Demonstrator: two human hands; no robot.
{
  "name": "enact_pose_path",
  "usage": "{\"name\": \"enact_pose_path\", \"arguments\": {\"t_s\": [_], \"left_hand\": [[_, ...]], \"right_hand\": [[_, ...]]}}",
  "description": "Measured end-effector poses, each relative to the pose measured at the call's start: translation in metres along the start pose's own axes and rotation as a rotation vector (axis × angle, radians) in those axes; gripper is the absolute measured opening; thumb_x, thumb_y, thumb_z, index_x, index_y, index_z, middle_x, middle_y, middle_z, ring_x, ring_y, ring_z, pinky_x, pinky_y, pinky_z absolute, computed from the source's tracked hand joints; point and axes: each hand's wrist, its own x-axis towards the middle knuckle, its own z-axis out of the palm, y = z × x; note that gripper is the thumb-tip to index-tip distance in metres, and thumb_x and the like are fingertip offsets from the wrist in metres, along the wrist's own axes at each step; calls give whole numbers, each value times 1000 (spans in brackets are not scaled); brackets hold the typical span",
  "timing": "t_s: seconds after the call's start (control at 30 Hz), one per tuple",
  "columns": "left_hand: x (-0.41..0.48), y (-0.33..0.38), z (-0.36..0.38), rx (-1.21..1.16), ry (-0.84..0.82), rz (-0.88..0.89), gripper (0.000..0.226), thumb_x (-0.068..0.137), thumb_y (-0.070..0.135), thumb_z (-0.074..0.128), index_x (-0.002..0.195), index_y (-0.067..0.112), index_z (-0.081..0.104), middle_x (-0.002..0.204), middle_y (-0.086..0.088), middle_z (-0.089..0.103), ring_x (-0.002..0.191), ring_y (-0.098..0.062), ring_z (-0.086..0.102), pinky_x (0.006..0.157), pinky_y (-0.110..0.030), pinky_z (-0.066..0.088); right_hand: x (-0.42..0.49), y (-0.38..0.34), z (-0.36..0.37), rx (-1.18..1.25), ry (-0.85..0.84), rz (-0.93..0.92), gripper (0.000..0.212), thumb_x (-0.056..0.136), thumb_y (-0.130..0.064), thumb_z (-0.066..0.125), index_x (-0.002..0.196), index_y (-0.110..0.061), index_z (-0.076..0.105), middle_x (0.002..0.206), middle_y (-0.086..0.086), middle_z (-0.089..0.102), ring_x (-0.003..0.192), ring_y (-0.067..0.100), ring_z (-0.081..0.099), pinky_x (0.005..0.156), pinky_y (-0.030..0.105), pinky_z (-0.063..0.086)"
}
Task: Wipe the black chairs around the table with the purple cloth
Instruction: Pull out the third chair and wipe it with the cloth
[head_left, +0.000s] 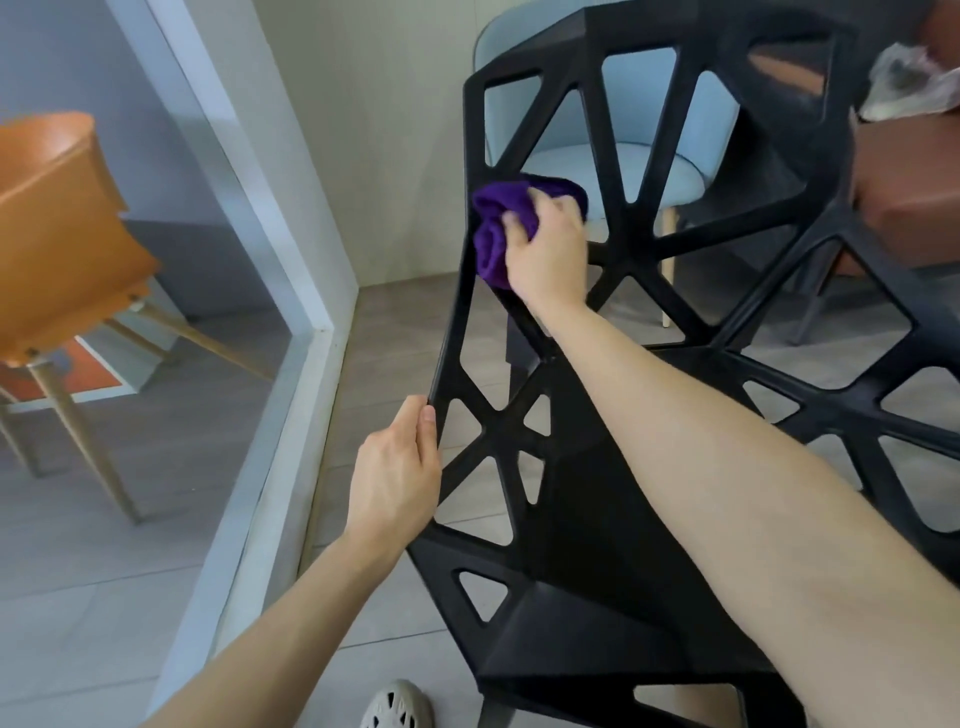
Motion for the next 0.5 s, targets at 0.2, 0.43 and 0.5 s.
{"name": "enact_pose_path", "arguments": {"t_s": [0.2,0.43,0.5], "left_hand": [[0,1,2,-21,12,8,33,114,37,31,89,23,47,60,-1,57,52,-24,55,51,-45,45],[-2,0,1,-52,-7,-4,34,115,37,31,89,23,48,62,-3,58,54,-28,55,54,-52,48],[-2,1,0,-62,-6,-7,35,115,37,31,89,22,48,62,-3,58,55,-28,56,55,-53,49]], "right_hand": [[-71,20,14,-22,-321,13,17,108,-25,59,110,-14,72,103,2,68,93,20,67,92,38,56],[-17,-17,30,346,64,450,28,108,-33,61,125,-14,72,114,3,73,104,21,72,90,34,61],[-20,-27,32,357,-8,372,42,102,-45,66,132,-16,69,121,3,68,107,20,67,97,38,59]]}}
